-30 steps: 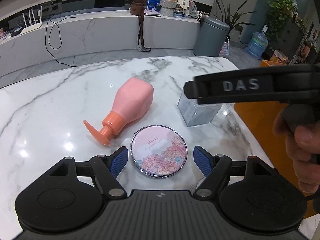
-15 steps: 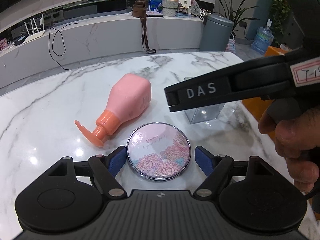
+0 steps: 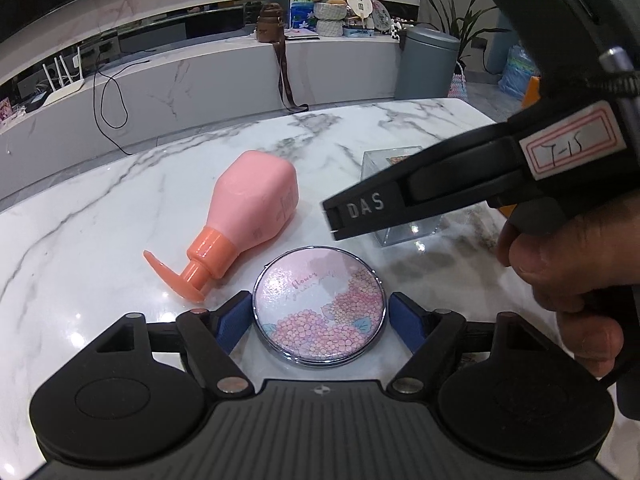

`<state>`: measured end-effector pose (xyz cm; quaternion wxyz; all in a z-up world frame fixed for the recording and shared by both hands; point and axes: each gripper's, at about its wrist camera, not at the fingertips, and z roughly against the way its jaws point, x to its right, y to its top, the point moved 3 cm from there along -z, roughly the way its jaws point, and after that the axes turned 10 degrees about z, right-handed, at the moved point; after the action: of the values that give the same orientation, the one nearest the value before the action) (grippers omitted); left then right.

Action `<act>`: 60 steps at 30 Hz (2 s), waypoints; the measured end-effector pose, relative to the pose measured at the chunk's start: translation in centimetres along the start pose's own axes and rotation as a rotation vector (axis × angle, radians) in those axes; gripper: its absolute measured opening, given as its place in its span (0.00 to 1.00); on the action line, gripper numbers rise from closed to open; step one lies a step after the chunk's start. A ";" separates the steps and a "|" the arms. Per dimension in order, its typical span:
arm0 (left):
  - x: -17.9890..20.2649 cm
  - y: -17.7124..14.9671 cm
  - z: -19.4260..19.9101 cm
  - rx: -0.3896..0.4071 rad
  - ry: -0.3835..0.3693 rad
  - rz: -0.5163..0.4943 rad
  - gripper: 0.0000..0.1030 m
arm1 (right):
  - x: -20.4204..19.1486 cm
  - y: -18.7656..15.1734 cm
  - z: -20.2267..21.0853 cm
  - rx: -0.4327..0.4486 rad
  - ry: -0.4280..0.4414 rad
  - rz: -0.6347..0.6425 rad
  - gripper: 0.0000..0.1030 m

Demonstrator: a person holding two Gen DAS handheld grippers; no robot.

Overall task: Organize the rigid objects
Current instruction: 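Grasp the pink floral compact with the left tool while the right tool grasps the clear cube box, then lift the compact and cube box and carry them over the orange box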

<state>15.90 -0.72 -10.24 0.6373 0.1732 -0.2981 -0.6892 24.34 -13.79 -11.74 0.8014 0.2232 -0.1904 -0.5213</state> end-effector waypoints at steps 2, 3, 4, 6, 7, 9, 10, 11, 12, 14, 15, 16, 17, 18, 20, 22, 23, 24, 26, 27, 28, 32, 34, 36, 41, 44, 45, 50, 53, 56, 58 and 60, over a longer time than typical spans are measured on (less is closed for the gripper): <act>0.1 0.0 0.0 -0.008 -0.005 -0.006 0.81 | 0.1 -0.1 -0.2 -0.007 0.004 0.000 0.50; 0.2 0.1 0.0 -0.013 -0.005 -0.009 0.81 | 0.2 -0.2 -0.2 -0.012 0.006 0.002 0.48; 0.1 0.1 0.0 -0.016 -0.006 -0.011 0.81 | 0.2 -0.3 -0.3 -0.014 0.006 0.005 0.48; 0.1 0.1 0.0 -0.021 -0.011 -0.013 0.81 | 0.2 -0.4 -0.3 -0.012 0.009 0.009 0.47; 0.1 0.1 0.1 -0.024 -0.010 -0.014 0.81 | 0.2 -0.4 -0.2 -0.013 0.011 0.013 0.47; 0.1 0.2 0.1 -0.030 -0.007 -0.016 0.81 | 0.2 -0.4 -0.1 -0.015 0.020 0.014 0.47; 0.1 0.2 0.2 -0.031 -0.007 -0.017 0.81 | 0.3 -0.4 -0.1 -0.015 0.024 0.013 0.46; 0.1 0.3 0.2 -0.033 -0.008 -0.018 0.81 | 0.3 -0.4 0.0 -0.013 0.024 0.013 0.46; 0.0 0.3 0.2 -0.035 -0.011 -0.018 0.81 | 0.3 -0.4 0.1 -0.012 0.023 0.015 0.46; -0.1 0.4 0.4 -0.036 -0.015 -0.017 0.81 | 0.4 -0.3 0.3 -0.009 0.027 0.010 0.45; -0.1 0.5 0.4 -0.036 -0.016 -0.017 0.81 | 0.5 -0.2 0.4 -0.008 0.027 0.010 0.45; -0.1 0.5 0.5 -0.035 -0.016 -0.017 0.81 | 0.6 -0.2 0.5 -0.006 0.026 0.010 0.45; -0.1 0.5 0.5 -0.033 -0.017 -0.017 0.81 | 0.6 -0.2 0.5 -0.005 0.025 0.009 0.45; 0.0 0.5 0.6 -0.032 -0.019 -0.017 0.81 | 0.7 -0.2 0.6 -0.003 0.025 0.008 0.45; 0.1 0.6 0.7 -0.031 -0.021 -0.020 0.81 | 0.8 -0.2 0.8 0.000 0.025 0.006 0.45; 0.1 0.7 0.9 -0.029 -0.022 -0.022 0.81 | 0.9 -0.2 1.1 0.004 0.024 0.004 0.45; 0.1 0.7 1.0 -0.029 -0.022 -0.023 0.81 | 1.0 -0.1 1.2 0.006 0.024 0.003 0.45; 0.1 0.8 1.0 -0.029 -0.023 -0.023 0.81 | 1.0 -0.1 1.4 0.009 0.024 0.002 0.45; 0.0 0.9 1.1 -0.026 -0.022 -0.023 0.81 | 1.1 0.0 1.7 0.016 0.024 0.001 0.45; 0.0 1.0 1.1 -0.025 -0.021 -0.022 0.81 | 1.1 0.0 2.0 0.020 0.024 0.001 0.45; -0.1 1.1 1.2 -0.024 -0.020 -0.018 0.81 | 1.2 0.0 2.2 0.024 0.024 0.000 0.45; -0.4 1.7 1.6 -0.016 -0.018 -0.002 0.81 | 1.4 0.2 3.1 0.042 0.024 -0.002 0.45; -0.4 2.0 1.9 -0.007 -0.018 0.002 0.81 | 1.6 0.3 3.5 0.050 0.023 -0.005 0.45; -0.4 2.4 2.3 0.000 -0.021 0.008 0.81 | 1.8 0.4 4.0 0.058 0.023 -0.009 0.45; -0.2 3.1 3.0 0.020 -0.029 0.015 0.81 | 2.5 0.7 5.4 0.084 0.020 -0.018 0.45; 0.1 3.5 3.5 0.030 -0.035 0.014 0.81 | 3.1 0.8 6.4 0.103 0.018 -0.026 0.45; 0.2 3.5 3.7 0.034 -0.037 0.014 0.81 | 3.3 0.8 6.7 0.110 0.018 -0.030 0.45; 0.8 4.1 4.4 0.055 -0.051 0.013 0.81 | 4.3 0.9 8.5 0.144 0.015 -0.047 0.45; 1.2 4.6 4.8 0.067 -0.057 0.013 0.81 | 5.0 0.9 9.6 0.162 0.013 -0.060 0.45; 1.7 4.8 5.1 0.078 -0.065 0.013 0.81 | 5.7 0.8 10.5 0.179 0.010 -0.074 0.45; 2.0 5.0 5.3 0.087 -0.070 0.011 0.81 | 6.2 0.7 11.1 0.190 0.008 -0.084 0.45; 2.3 5.1 5.5 0.092 -0.075 0.009 0.81 | 6.6 0.5 11.7 0.199 0.007 -0.092 0.45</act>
<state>16.16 -1.96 -2.49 0.6200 0.1750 -0.3539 -0.6780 21.00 -21.58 -1.30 0.7512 0.3120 -0.2283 -0.5351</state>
